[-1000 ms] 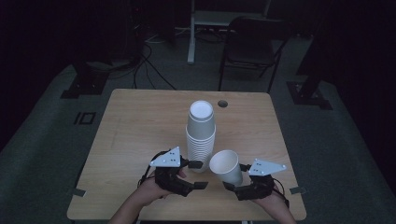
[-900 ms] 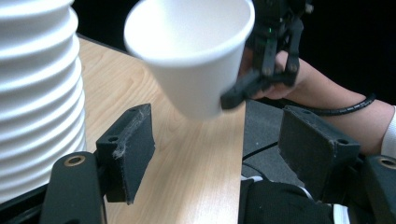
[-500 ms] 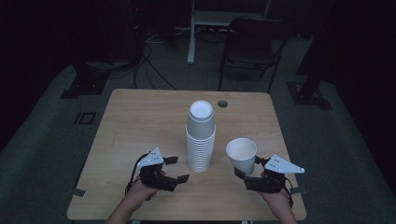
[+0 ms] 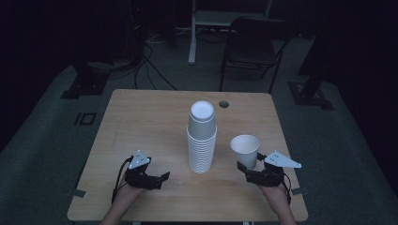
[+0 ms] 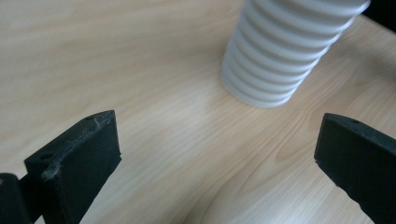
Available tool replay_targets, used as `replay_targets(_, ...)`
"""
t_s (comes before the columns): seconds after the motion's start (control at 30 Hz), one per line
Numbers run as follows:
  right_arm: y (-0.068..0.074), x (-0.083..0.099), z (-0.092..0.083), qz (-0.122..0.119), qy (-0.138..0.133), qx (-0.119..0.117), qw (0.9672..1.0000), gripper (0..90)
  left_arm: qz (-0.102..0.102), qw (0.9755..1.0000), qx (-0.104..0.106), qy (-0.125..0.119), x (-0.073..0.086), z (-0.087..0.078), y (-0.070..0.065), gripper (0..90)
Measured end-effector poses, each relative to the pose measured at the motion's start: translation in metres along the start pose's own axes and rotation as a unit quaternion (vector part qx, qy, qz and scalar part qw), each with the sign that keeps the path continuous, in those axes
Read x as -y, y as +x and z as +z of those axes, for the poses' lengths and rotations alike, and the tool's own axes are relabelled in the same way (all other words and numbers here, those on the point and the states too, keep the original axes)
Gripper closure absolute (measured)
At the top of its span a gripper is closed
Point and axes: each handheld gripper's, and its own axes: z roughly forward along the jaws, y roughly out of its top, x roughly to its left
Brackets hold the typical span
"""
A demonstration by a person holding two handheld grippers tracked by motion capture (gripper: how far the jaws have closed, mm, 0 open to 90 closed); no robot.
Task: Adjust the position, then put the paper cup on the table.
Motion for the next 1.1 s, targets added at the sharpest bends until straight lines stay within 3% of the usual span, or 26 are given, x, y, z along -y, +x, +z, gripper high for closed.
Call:
replay_targets(0.2, -0.011, 0.003, 0.014, 0.007, 0.008, 0.019, 0.9998, 21.1, -0.012, 0.9999, -0.002, 0.01, 0.013, -0.004, 0.01, 0.7)
replay_targets(0.23, -0.02, 0.005, 0.025, 0.015, 0.01, 0.031, 0.9993, 21.1, -0.012, 0.9998, -0.012, 0.014, 0.02, -0.005, 0.012, 0.7)
replay_targets(0.5, -0.041, 0.002, 0.057, 0.029, 0.017, 0.071, 0.9969, 21.1, -0.038, 0.9983, -0.042, 0.012, 0.032, -0.013, 0.023, 0.7)
replay_targets(0.57, -0.047, 0.0, 0.066, 0.036, 0.015, 0.081, 0.9959, 21.1, -0.052, 0.9964, -0.066, 0.001, 0.036, -0.019, 0.029, 0.6)
replay_targets(0.67, -0.052, -0.002, 0.073, 0.041, 0.014, 0.092, 0.9948, 21.1, -0.058, 0.9958, -0.071, -0.004, 0.038, -0.021, 0.031, 0.7)
replay_targets(0.7, -0.058, -0.002, 0.08, 0.05, 0.015, 0.099, 0.9938, 21.1, -0.069, 0.9946, -0.077, -0.009, 0.044, -0.025, 0.036, 0.7)
replay_targets(0.83, -0.064, 0.001, 0.09, 0.056, 0.02, 0.107, 0.9925, 21.1, -0.067, 0.9944, -0.081, -0.005, 0.047, -0.025, 0.038, 0.7)
replay_targets(0.97, -0.066, 0.01, 0.105, 0.05, 0.046, 0.121, 0.9903, 21.0, -0.062, 0.9946, -0.083, -0.004, 0.047, -0.024, 0.036, 0.7)
replay_targets(1.1, -0.066, 0.019, 0.112, 0.053, 0.06, 0.121, 0.9894, 20.9, -0.059, 0.9948, -0.082, -0.001, 0.048, -0.024, 0.036, 0.7)
